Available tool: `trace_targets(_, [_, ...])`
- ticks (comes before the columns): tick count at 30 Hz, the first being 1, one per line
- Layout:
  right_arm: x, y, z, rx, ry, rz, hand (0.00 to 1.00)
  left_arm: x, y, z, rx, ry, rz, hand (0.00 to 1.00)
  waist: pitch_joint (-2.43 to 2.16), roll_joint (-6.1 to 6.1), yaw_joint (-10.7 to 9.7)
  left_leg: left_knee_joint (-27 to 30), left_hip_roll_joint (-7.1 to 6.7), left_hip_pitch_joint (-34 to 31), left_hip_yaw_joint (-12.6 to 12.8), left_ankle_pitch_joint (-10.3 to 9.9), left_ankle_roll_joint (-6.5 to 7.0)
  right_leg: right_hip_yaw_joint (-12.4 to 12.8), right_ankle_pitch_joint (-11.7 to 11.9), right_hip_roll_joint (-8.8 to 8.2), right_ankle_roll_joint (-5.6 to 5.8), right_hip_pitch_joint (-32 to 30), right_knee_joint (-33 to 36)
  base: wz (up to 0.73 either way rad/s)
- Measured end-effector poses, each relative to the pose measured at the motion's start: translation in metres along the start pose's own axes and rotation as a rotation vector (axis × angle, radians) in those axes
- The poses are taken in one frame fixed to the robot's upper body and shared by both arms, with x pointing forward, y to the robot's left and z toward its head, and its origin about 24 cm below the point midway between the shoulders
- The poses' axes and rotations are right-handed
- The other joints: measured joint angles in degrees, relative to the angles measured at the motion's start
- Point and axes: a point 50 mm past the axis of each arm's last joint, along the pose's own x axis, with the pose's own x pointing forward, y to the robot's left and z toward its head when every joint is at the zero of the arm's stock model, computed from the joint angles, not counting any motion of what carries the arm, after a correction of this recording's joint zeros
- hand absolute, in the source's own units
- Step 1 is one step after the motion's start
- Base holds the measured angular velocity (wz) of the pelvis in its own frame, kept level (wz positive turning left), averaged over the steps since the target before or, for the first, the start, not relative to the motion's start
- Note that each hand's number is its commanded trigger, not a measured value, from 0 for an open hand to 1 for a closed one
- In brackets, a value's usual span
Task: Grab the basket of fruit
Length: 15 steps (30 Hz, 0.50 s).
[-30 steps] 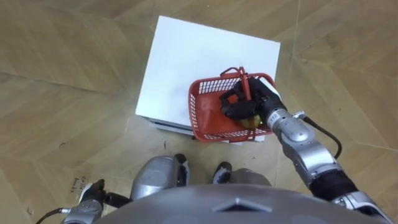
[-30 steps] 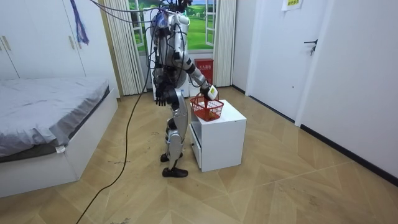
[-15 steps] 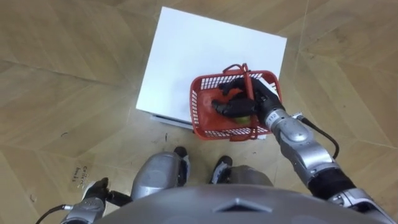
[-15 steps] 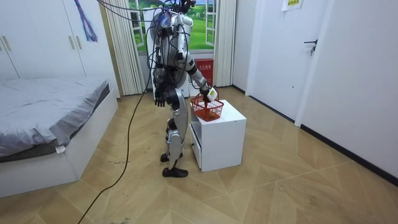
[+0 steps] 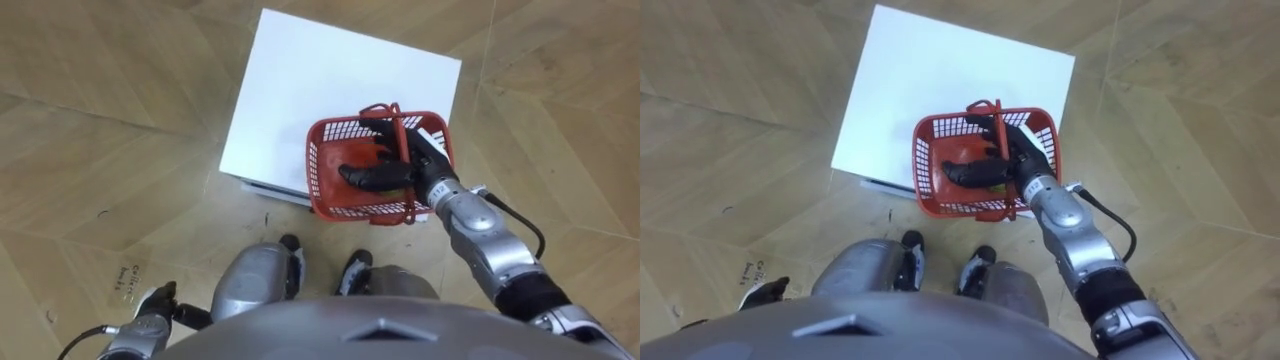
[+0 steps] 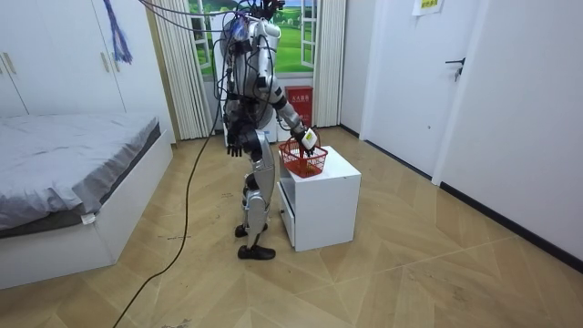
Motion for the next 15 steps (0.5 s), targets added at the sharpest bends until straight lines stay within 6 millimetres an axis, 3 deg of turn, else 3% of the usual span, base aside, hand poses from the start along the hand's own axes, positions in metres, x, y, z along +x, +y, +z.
trace_targets(10, [-0.0017,-0.001,0.0039,-0.014,-0.019,-0.03,0.0,-0.0001,0.001,0.0002,-0.001,-0.003,0.017,0.0,-0.1,-0.13,-0.3,-1.3,0.19,1.9,1.2,0.0,-0.01,0.3,0.0,-0.05,-0.03,1.0,-0.1,-0.06])
trace_targets(15, [-0.0095,-0.0018,0.0078,-0.023,-0.052,-0.039,0.0,-0.0004,0.0007,-0.0016,-0.001,0.001,0.022,0.0,-0.2,0.18,-2.3,-2.1,0.24,4.2,2.4,0.0,-0.04,1.7,0.2,0.2,0.08,2.7,-1.0,-0.09])
